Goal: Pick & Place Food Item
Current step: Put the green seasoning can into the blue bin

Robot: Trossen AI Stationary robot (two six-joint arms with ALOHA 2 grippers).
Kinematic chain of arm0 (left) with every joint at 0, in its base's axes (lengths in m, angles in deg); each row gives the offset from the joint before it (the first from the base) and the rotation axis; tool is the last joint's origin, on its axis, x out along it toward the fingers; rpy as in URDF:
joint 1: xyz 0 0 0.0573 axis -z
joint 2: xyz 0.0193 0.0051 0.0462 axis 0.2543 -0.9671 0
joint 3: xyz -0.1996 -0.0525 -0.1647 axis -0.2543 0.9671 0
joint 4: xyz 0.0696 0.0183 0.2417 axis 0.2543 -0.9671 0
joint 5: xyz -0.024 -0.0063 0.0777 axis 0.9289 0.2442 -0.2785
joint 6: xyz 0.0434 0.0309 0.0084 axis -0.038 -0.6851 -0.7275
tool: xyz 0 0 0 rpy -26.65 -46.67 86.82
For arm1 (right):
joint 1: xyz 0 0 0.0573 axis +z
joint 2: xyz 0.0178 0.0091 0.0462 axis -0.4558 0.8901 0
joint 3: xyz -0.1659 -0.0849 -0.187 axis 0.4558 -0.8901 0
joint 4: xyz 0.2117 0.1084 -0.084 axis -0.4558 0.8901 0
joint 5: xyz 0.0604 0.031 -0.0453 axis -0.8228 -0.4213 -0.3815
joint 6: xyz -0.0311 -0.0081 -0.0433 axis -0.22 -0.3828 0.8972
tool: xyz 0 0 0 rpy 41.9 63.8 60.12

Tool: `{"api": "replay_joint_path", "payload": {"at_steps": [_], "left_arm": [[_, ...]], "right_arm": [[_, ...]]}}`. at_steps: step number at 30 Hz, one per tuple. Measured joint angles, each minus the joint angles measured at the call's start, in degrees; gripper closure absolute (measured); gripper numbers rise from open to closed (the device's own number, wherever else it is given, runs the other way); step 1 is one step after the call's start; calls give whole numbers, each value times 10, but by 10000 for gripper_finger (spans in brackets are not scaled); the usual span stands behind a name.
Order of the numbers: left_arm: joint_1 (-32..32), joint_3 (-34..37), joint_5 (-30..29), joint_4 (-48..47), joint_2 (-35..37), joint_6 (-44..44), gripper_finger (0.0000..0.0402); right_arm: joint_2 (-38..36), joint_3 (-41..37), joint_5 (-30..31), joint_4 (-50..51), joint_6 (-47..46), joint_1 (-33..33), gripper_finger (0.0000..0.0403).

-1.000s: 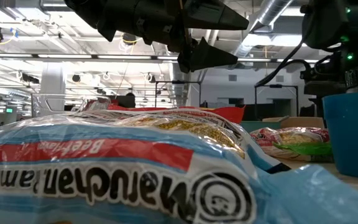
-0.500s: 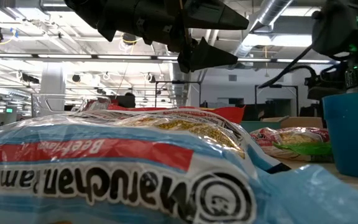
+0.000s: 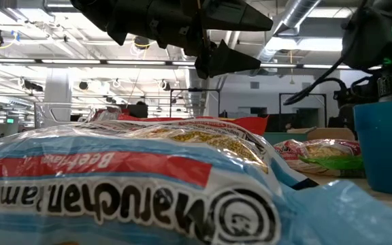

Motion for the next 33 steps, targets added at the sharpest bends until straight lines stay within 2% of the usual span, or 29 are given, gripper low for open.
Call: {"api": "replay_joint_path", "payload": {"at_steps": [7,16,20,33], "left_arm": [[0,0,0,0,0,0,11],[0,0,0,0,0,0,11],[0,0,0,1,0,0,11],[0,0,0,1,0,0,11]], "right_arm": [[0,0,0,-15,21,0,21],[0,0,-2,-23,27,0,110],[0,0,-1,-23,27,0,134],[0,0,-1,-23,26,0,133]]}}
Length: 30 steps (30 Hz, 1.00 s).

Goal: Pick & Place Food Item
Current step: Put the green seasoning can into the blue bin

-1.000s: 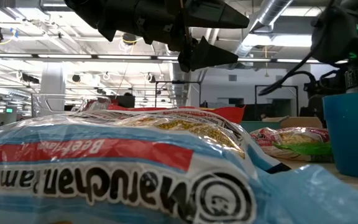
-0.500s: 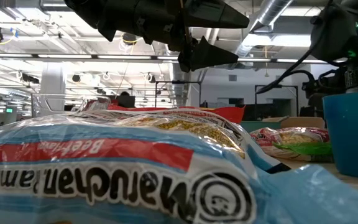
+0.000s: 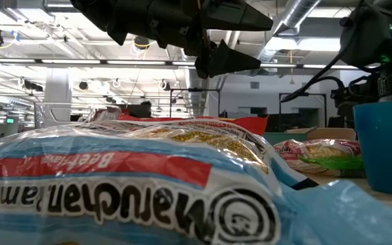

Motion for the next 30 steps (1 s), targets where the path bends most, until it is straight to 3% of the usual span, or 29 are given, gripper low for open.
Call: {"api": "replay_joint_path", "payload": {"at_steps": [30], "left_arm": [[0,0,0,0,0,0,11]], "right_arm": [[0,71,-5,75,-20,0,133]]}}
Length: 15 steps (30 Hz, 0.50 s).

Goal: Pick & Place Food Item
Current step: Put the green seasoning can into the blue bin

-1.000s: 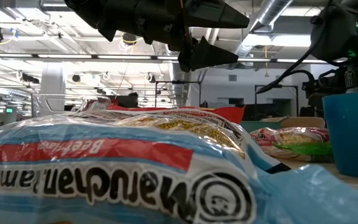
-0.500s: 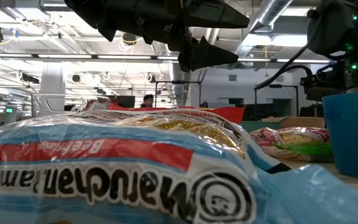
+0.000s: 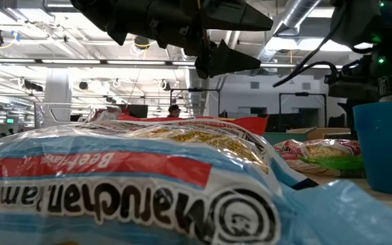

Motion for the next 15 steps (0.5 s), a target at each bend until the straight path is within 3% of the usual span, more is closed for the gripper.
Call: {"api": "replay_joint_path", "payload": {"at_steps": [15], "left_arm": [[0,0,0,0,0,0,11]], "right_arm": [[0,58,-11,45,-6,0,133]]}}
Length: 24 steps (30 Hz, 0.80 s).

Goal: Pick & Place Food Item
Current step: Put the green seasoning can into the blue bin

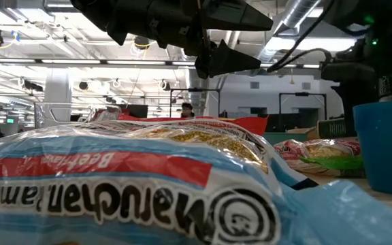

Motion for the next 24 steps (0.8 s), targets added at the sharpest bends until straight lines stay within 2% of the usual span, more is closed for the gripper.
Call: {"api": "replay_joint_path", "payload": {"at_steps": [16,24], "left_arm": [[0,0,0,0,0,0,11],[0,0,0,0,0,0,11]], "right_arm": [[0,51,1,33,1,-1,133],[0,67,20,43,2,-2,133]]}}
